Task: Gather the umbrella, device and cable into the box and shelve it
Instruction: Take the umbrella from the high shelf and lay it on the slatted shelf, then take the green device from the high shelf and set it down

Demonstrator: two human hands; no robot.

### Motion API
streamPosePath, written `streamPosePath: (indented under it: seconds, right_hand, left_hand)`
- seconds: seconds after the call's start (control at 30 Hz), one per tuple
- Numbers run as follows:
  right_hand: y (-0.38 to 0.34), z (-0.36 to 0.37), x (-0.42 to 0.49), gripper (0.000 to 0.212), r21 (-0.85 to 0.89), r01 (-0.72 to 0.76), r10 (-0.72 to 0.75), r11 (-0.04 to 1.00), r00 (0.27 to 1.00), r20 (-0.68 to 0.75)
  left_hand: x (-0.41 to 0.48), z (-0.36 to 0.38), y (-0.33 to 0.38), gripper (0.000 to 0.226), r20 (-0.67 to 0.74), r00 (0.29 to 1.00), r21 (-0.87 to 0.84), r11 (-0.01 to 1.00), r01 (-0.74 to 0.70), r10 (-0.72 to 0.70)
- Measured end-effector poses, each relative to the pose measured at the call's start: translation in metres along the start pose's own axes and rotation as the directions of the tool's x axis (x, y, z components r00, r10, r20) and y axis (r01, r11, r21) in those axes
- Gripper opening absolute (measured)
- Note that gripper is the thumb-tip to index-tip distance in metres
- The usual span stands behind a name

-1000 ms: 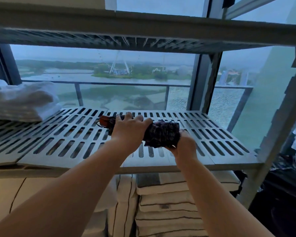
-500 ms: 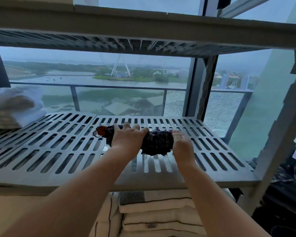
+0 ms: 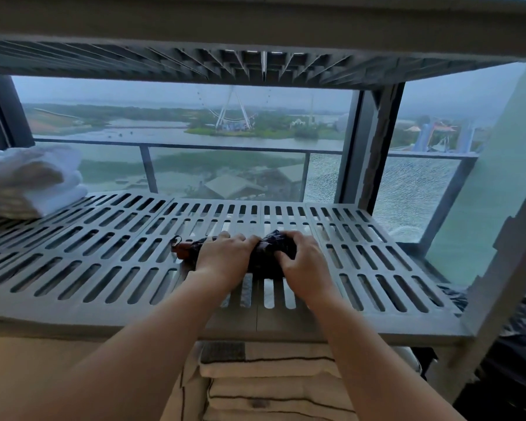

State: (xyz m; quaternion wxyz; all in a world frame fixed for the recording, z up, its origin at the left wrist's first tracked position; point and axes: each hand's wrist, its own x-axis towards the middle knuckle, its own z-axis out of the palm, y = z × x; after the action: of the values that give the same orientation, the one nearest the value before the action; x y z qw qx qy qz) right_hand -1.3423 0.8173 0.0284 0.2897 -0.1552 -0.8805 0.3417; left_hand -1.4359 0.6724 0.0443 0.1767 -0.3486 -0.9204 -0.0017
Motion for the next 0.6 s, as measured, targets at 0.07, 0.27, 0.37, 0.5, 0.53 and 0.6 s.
streamPosePath:
  seconds: [0.07,0.27,0.37,0.5,0.53,0.6]
  right_hand:
    - [0.001,0.001,0.000,0.041,0.001,0.002,-0.002,1.000,1.000,0.004]
    - [0.005,-0.003,0.000,0.041,0.013,0.018,-0.018,1.000,0.999,0.031]
    - [0.003,-0.005,0.001,0.046,-0.073,0.034,-0.034,0.997,0.999,-0.005]
    - [-0.017,-0.002,-0.004,0.050,-0.165,0.169,-0.180,0.972,0.982,-0.052]
    - [-0.024,0.000,-0.006,0.048,-0.158,0.203,-0.212,0.966,0.976,-0.041]
    - [-0.039,0.006,-0.013,0.043,-0.130,0.249,-0.253,0.960,0.967,-0.015]
  left_hand:
    - [-0.001,0.000,0.000,0.054,0.002,1.000,-0.003,1.000,-0.001,0.001]
    - [-0.008,-0.006,0.002,0.063,-0.004,0.999,-0.027,0.999,0.036,-0.036]
    - [-0.020,-0.012,0.003,0.065,-0.058,0.996,-0.016,0.998,0.062,-0.063]
    - [-0.044,-0.024,-0.006,0.059,-0.104,0.985,0.031,0.990,0.139,-0.135]
    - [-0.051,-0.029,-0.009,0.057,-0.099,0.982,0.038,0.986,0.163,-0.159]
    - [-0.066,-0.038,-0.018,0.053,-0.084,0.976,0.059,0.977,0.206,-0.201]
